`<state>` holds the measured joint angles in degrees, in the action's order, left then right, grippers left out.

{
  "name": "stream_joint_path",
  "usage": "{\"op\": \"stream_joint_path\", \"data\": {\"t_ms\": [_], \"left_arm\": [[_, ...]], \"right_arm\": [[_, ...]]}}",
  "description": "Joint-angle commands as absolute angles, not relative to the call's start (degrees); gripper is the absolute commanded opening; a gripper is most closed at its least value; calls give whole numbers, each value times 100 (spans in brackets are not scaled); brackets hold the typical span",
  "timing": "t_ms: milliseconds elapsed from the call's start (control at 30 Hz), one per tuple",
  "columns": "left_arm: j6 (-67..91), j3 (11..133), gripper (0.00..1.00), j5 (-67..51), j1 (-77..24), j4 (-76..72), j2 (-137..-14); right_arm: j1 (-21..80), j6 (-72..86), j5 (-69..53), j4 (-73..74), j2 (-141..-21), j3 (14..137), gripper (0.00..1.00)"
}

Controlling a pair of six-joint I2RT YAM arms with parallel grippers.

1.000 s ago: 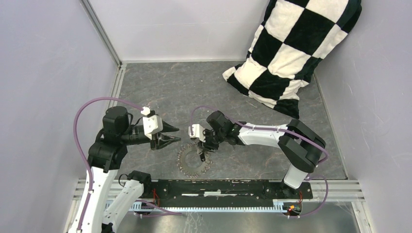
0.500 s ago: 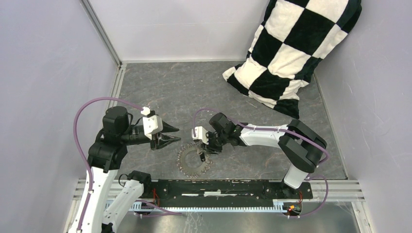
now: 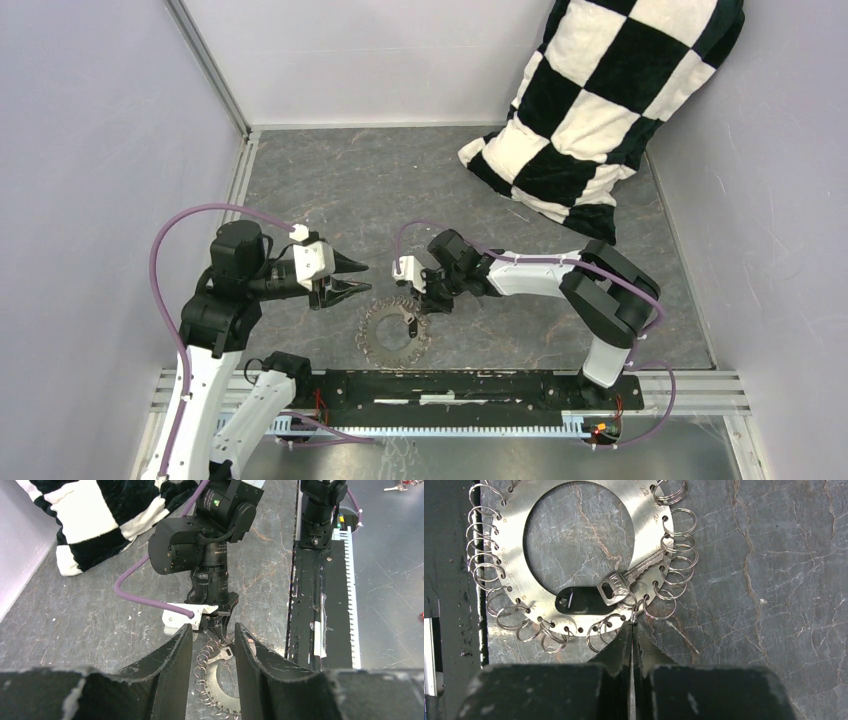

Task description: Put the keys on the keyring

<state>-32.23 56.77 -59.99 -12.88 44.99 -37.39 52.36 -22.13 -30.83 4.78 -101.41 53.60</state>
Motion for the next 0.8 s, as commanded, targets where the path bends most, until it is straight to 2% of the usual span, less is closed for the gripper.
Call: {"op": "stream_joint_path", "data": {"t_ms": [0, 667, 767], "left_arm": [[-3494, 5794, 43, -5956, -1292, 4548, -3687], [-3815, 5411, 42, -6571, -1292, 4971, -3700], [-3817, 5417, 44, -6809, -1292, 4946, -3713]], "right_arm": [[5203, -2058, -3167, 366, -10141, 5513, 0], [5219, -453, -3622, -1337, -7154, 4817, 0], [5303, -432, -3510, -1080, -6922, 4999, 0]]}}
